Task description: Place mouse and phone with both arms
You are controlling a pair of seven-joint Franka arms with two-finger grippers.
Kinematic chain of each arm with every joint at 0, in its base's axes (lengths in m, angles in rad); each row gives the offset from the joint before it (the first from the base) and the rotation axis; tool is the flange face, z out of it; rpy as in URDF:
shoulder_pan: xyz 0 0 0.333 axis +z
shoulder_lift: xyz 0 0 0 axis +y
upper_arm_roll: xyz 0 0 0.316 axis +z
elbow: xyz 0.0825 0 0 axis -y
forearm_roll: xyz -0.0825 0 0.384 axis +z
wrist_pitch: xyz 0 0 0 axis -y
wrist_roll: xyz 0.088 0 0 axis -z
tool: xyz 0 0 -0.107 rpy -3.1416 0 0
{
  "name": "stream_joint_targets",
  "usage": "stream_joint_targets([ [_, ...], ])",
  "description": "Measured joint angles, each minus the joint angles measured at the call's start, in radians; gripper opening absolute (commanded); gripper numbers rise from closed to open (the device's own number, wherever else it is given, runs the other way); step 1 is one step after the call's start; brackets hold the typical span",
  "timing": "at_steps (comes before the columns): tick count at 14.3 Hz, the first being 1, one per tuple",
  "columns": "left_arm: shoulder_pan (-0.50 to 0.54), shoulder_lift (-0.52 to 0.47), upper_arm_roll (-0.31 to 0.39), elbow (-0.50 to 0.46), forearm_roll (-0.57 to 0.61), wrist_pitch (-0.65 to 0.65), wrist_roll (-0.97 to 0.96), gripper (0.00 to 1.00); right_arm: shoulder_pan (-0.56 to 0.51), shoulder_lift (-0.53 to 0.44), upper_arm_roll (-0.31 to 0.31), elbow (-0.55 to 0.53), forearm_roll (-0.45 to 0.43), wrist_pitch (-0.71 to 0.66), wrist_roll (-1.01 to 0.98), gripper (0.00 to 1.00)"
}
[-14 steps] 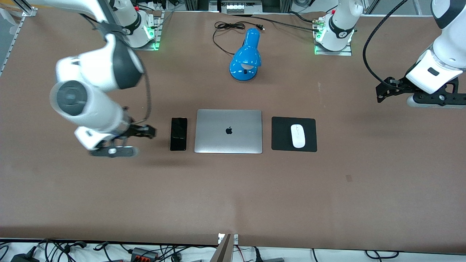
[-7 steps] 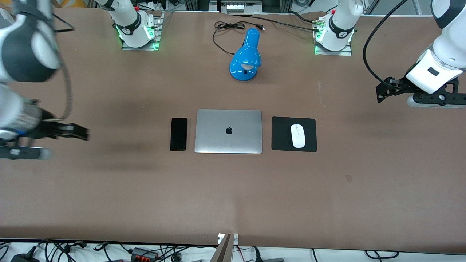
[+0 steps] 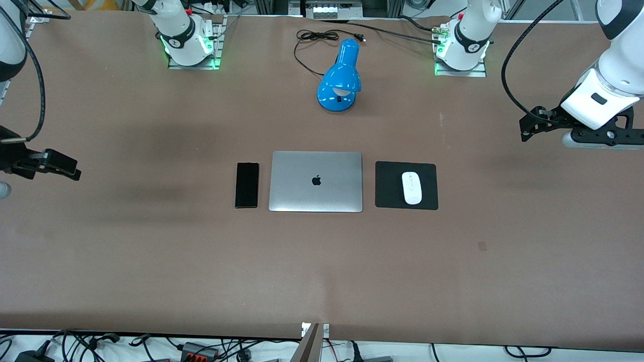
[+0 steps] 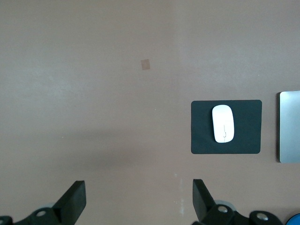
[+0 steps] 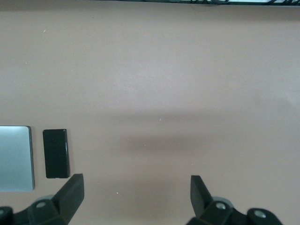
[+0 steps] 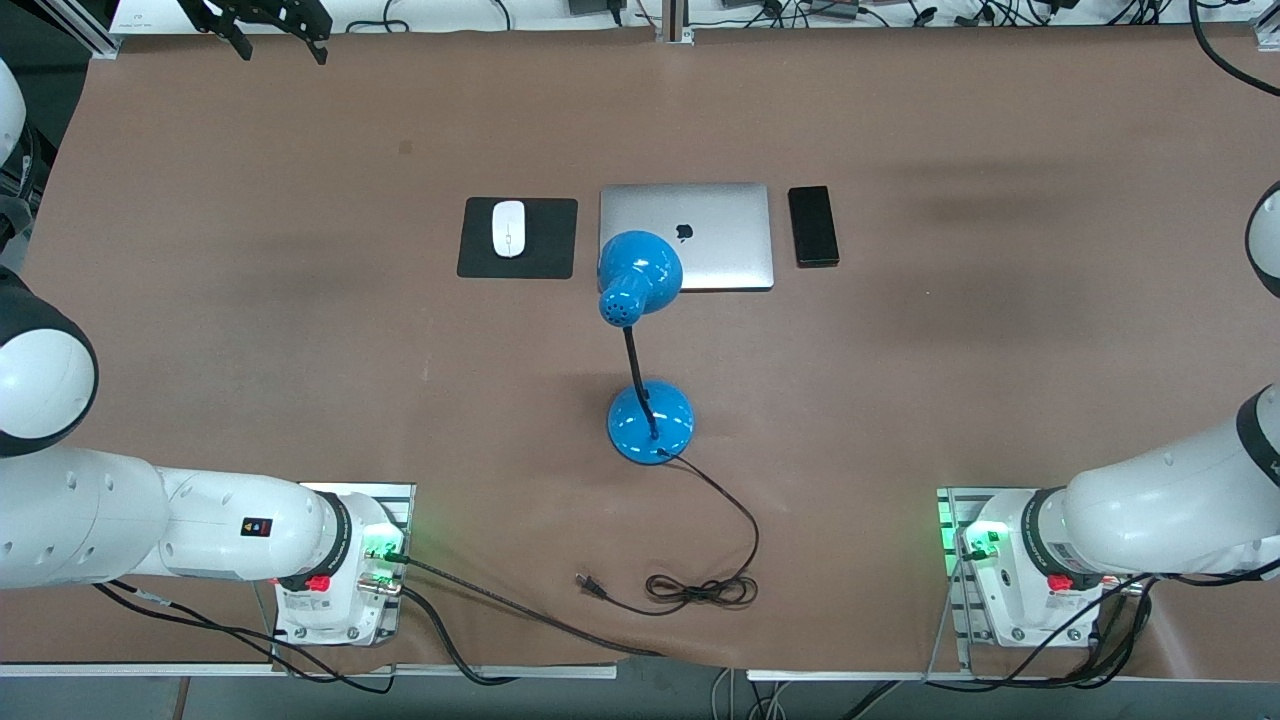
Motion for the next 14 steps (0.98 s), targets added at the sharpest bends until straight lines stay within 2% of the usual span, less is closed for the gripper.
stream_joint_targets([
  [3,0.001,0.000,0.000,0.000,0.000,0.000,0.000,1.00,-0.001,-0.025,-0.010,-0.051,0.000,0.003,-0.015,1.00],
  [9,0.001,0.000,0.000,0.000,0.000,0.000,0.000,1.00,0.000,-0.253,-0.010,-0.393,0.000,0.117,-0.020,1.00],
  [14,0.002,0.000,0.001,0.008,0.000,0.000,0.000,1.00,0.000,-0.326,-0.010,-0.475,-0.001,0.128,-0.028,1.00],
])
